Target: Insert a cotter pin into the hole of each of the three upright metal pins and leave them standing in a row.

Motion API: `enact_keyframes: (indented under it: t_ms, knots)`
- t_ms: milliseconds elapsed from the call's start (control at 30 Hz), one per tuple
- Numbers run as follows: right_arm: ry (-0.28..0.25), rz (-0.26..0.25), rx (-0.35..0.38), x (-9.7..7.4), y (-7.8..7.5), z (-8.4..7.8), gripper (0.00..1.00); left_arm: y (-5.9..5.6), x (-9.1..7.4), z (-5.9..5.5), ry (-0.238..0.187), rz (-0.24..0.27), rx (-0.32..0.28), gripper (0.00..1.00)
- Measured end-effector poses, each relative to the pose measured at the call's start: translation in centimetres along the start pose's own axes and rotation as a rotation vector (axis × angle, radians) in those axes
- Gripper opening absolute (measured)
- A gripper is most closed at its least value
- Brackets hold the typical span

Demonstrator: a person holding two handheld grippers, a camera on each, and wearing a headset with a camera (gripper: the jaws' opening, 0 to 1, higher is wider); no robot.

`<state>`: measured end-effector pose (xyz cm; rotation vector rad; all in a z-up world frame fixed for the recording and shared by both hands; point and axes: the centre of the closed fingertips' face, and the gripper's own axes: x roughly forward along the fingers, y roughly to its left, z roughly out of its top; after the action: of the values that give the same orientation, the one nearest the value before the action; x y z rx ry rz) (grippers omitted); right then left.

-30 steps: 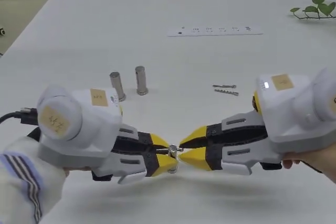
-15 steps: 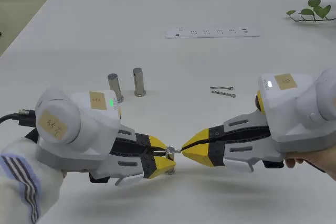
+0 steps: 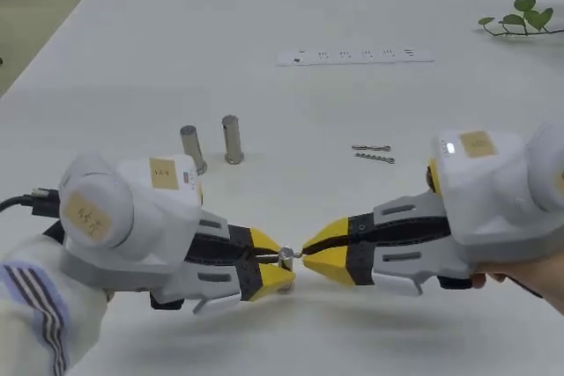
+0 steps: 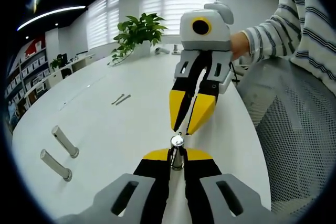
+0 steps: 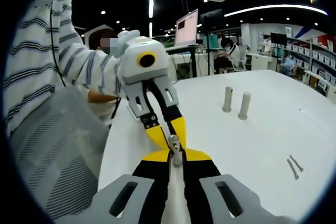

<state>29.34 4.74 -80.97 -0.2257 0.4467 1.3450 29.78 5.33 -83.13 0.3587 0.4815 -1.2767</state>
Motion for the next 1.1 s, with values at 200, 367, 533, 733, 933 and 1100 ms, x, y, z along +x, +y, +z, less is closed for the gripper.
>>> enact_keyframes:
  t_ms: [200,367,533,733,933,1100]
  knots:
    - [-0.044,-0.013,0.025,-1.3,0.4,0.3,0.30,0.2,0.0,0.0,-0.004,-0.001,-0.011,0.07]
    - [-0.059,-0.033,0.043,-2.2,1.0,0.5,0.51,0.7,-0.1,-0.1,-0.001,0.007,-0.014,0.07]
    - [-0.056,-0.096,0.138,-2.8,0.8,0.0,0.78,1.6,-0.3,0.0,-0.001,0.022,-0.020,0.07]
    - [-0.068,-0.140,0.178,-3.8,1.2,-0.4,0.97,2.7,-0.5,0.2,-0.002,0.033,-0.021,0.07]
    - [-0.068,-0.190,0.222,-4.9,1.6,-1.0,1.00,3.6,-0.2,0.5,-0.008,0.034,-0.022,0.07]
    - [-0.061,-0.223,0.233,-5.5,1.8,-1.5,1.00,4.0,0.1,0.7,-0.006,0.025,-0.016,0.07]
